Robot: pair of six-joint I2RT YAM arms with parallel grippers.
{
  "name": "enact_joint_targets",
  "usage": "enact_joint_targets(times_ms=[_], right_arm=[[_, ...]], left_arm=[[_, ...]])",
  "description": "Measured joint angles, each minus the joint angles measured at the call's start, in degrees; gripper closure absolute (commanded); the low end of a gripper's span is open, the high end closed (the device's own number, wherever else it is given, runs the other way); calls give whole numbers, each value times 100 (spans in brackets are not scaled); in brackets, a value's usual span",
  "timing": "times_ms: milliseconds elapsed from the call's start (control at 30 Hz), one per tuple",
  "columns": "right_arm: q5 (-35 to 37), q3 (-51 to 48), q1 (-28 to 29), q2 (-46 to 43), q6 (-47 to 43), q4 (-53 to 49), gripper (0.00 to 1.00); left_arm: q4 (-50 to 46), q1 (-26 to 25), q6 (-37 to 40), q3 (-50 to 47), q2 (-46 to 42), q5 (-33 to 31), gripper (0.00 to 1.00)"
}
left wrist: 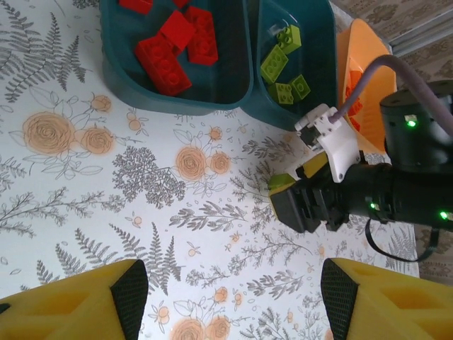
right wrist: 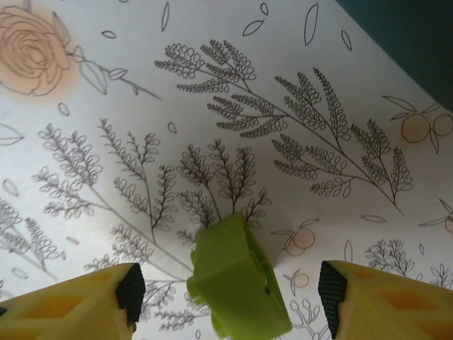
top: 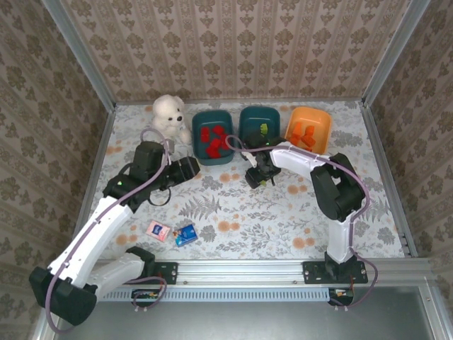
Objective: Sort the legos into containers by color
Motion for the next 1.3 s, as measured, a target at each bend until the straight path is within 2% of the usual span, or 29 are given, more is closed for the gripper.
enact_joint_targets(times_ms=[233,400,633,833,933,1100,1300], right_arm=[[55,133,-11,251,-33,-4,65],[52,221,-11,295,11,-50,77],[44,382,-31,-122,302,-262,79],[35,1714,-251,-319,815,-258,79],[68,2789,-459,140,1082,-201,79],[323,4634,-870,1593,1541,-170,79],[302,5674,-1252,2914,1845,-293,78]], left_arm=[[-136,-4,-83,-33,0,-48,32],[-149,-11,-81,-33,11,-70,32],[-109,-114,-79,-31,214,-63,33],[116,-232,-72,72,909,-20,33],[260,-260,-50,256,1246,7,34],[442,-278,15,518,1421,20,34],[479,-284,31,584,1414,-4,34]])
